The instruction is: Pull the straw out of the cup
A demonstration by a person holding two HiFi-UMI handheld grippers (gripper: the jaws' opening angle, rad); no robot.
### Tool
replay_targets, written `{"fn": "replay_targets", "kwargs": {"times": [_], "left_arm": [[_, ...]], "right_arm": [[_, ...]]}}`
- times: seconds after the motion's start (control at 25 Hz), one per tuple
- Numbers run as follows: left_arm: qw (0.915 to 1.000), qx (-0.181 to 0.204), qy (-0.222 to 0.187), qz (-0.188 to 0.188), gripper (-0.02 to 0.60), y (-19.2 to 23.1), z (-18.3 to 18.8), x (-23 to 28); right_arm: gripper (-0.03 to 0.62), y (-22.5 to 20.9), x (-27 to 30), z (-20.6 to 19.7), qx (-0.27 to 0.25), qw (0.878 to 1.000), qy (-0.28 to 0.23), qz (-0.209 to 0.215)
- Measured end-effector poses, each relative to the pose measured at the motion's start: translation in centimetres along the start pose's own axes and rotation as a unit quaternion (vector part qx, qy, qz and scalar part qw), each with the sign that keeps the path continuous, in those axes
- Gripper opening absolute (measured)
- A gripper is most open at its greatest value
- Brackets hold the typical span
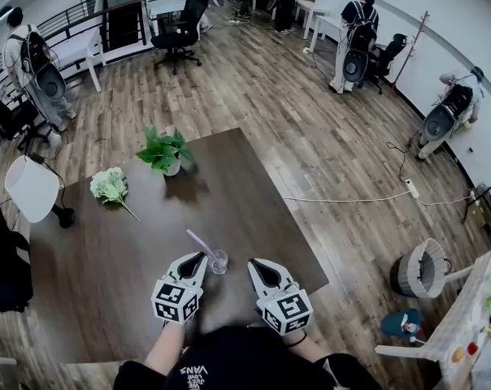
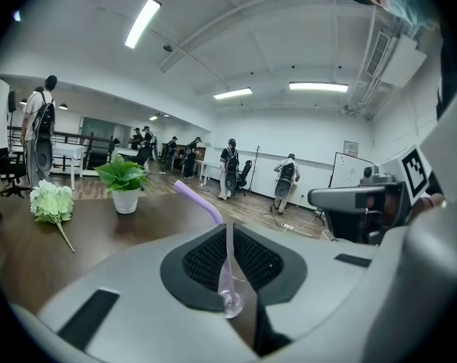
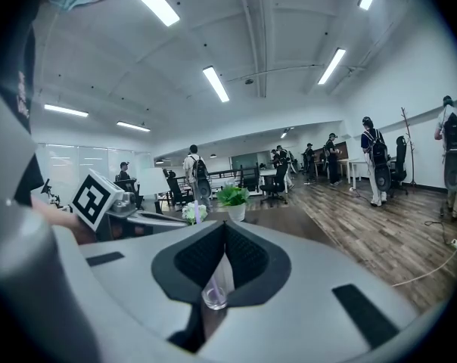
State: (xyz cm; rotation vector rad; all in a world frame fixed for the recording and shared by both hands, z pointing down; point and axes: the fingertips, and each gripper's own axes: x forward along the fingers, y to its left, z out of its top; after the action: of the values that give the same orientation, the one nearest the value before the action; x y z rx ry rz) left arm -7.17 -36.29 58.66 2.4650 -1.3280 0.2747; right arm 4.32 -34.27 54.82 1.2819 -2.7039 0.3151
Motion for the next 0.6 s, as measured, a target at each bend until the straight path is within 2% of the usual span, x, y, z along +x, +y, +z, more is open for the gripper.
{"fn": "replay_targets", "kwargs": {"times": [0.16, 0.24, 0.4, 0.6], "left_arm": [[0.9999, -0.006, 0.010, 0.002, 0.026, 0.1, -0.5, 0.5], [0.9998, -0.009, 0.016, 0.003, 0.081, 0.1, -0.7, 0.7], [0.9997, -0.011, 0.023, 0.004, 0.113, 0.1, -1.0, 1.3], [0.9991, -0.010, 0.042, 0.005, 0.201, 0.2, -1.5, 2.5]], "right_arm": [[0.017, -0.1, 0.1, 0.0, 0.000, 1.000, 0.001, 0.002], [0.017, -0.3, 0.1, 0.0, 0.000, 1.000, 0.001, 0.003], [0.017, -0.6, 0.1, 0.0, 0.001, 1.000, 0.001, 0.003], [0.017, -0.6, -0.1, -0.2, 0.003, 1.000, 0.005, 0.007]]}}
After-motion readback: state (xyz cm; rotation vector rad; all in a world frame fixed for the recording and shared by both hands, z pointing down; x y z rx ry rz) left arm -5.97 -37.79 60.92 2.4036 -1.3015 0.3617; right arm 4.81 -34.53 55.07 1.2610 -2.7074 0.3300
